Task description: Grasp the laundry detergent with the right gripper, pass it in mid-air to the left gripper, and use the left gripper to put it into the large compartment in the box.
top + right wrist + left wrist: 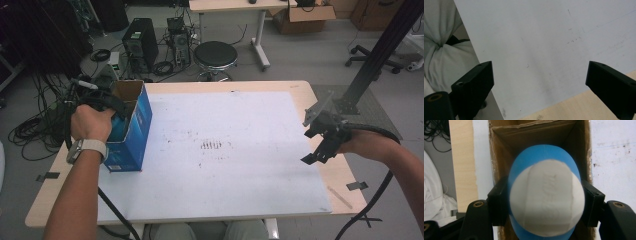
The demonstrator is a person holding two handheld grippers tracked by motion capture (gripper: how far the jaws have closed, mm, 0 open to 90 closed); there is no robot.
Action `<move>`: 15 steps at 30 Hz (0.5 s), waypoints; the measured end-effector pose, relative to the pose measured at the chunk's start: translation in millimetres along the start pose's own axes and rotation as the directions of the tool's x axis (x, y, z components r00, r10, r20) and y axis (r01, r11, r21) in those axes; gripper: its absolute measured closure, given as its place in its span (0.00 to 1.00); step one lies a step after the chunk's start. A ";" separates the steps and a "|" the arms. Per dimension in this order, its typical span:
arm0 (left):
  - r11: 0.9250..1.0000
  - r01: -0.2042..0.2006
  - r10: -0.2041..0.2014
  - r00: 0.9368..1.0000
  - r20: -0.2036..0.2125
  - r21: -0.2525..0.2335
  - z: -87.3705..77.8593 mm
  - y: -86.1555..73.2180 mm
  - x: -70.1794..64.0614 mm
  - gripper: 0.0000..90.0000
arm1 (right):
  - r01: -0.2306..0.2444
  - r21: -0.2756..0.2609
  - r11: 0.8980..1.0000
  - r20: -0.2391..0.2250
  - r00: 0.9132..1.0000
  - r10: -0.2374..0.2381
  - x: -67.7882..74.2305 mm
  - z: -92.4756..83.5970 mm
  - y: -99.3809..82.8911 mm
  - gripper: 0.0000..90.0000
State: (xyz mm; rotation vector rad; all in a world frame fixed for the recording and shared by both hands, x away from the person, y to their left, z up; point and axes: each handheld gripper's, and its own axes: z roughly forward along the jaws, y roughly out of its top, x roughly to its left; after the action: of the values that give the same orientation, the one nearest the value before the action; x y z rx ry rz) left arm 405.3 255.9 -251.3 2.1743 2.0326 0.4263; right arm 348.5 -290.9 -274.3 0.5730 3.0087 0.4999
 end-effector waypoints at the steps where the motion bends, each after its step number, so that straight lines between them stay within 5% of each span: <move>1: 1.000 0.000 0.000 1.000 0.000 0.000 0.0 0.0 0.0 0.42 | 0.000 0.000 1.000 0.000 1.000 0.000 0.0 0.0 0.0 0.09; 15: 0.999 -0.018 0.018 1.000 0.006 0.034 25.7 -3.4 -3.9 0.42 | -0.010 -0.006 1.000 -0.003 1.000 0.010 -0.2 0.5 -1.9 0.09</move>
State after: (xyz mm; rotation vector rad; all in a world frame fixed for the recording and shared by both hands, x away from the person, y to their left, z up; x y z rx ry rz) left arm 409.4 254.7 -277.1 2.2126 2.0330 0.3901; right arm 348.1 -292.5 -275.4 0.5880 3.0076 0.5105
